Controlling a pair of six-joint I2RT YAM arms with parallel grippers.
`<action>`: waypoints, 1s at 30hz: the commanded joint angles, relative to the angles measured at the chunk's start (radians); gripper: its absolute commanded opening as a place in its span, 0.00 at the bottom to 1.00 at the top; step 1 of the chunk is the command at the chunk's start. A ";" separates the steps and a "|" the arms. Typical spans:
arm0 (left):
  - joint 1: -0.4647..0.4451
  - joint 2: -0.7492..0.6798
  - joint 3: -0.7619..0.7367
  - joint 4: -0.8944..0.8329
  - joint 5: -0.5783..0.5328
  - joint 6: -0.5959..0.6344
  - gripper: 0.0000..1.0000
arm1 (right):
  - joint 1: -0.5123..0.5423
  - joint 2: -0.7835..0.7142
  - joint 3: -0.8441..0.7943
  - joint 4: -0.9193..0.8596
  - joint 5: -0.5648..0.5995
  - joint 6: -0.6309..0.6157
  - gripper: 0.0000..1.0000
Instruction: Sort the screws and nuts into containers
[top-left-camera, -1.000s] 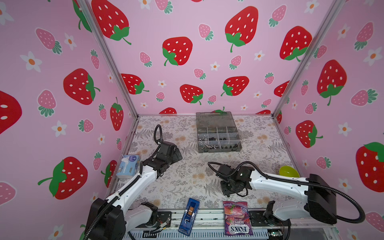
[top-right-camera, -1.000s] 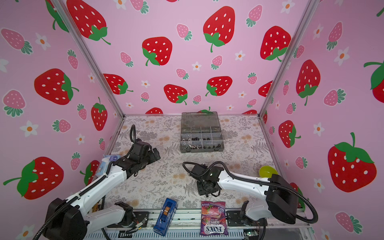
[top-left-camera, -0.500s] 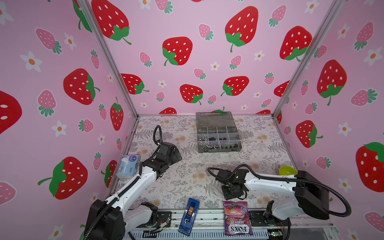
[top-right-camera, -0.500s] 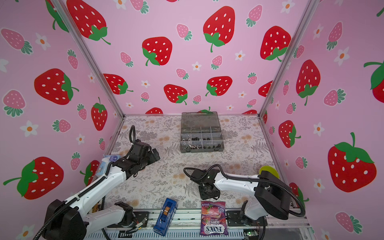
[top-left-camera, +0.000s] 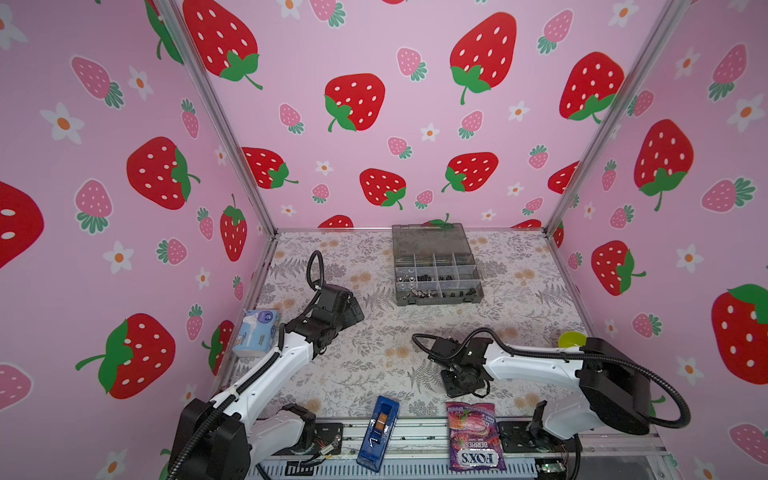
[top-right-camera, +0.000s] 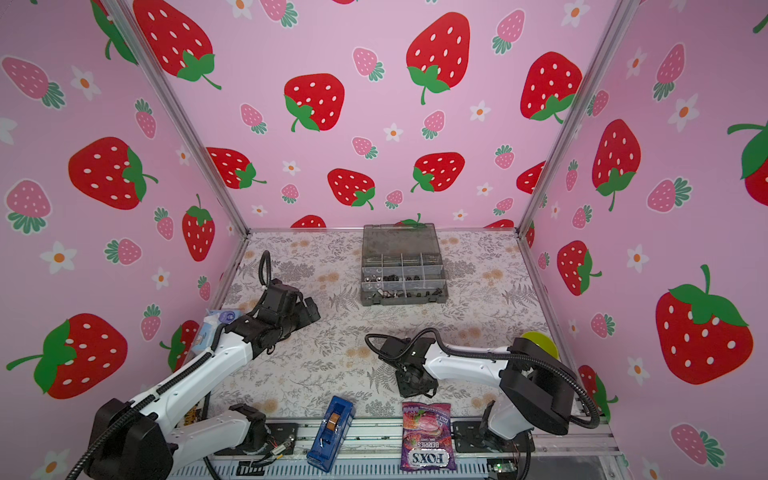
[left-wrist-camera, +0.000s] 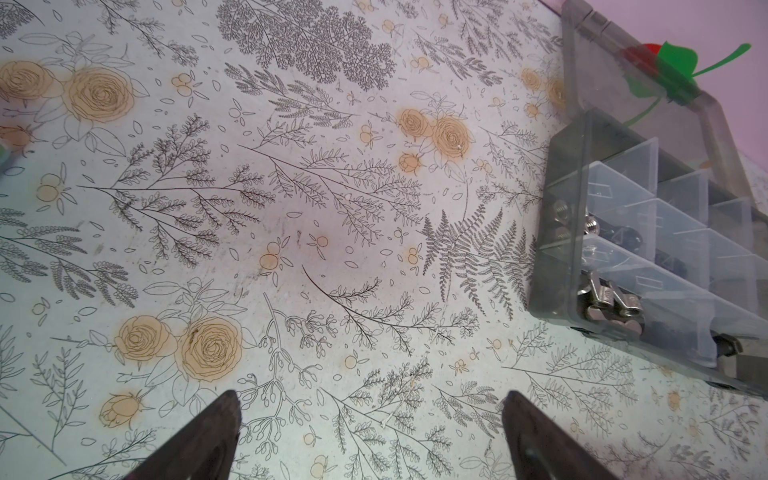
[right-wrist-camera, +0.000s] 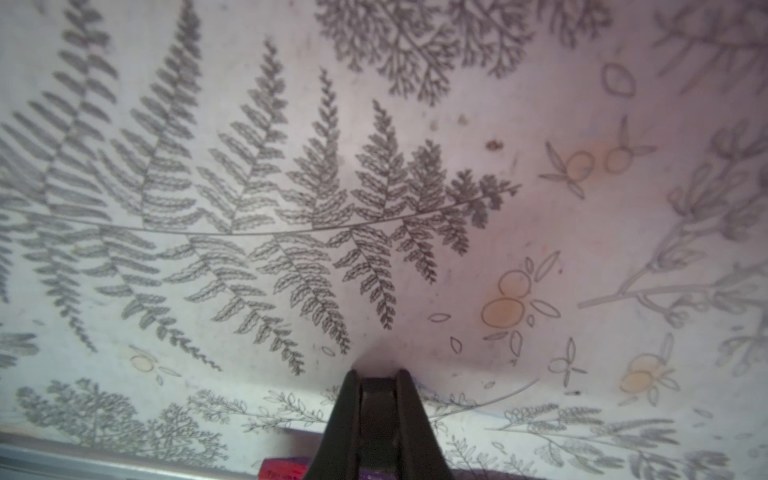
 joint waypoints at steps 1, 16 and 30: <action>-0.003 -0.003 -0.012 -0.011 -0.011 -0.007 0.99 | -0.021 0.028 0.035 0.000 0.045 -0.022 0.06; -0.002 -0.027 -0.013 -0.022 -0.050 0.027 0.99 | -0.411 -0.063 0.288 0.177 0.175 -0.264 0.03; -0.001 -0.025 -0.004 -0.040 -0.071 0.025 0.99 | -0.669 0.251 0.551 0.392 -0.040 -0.414 0.00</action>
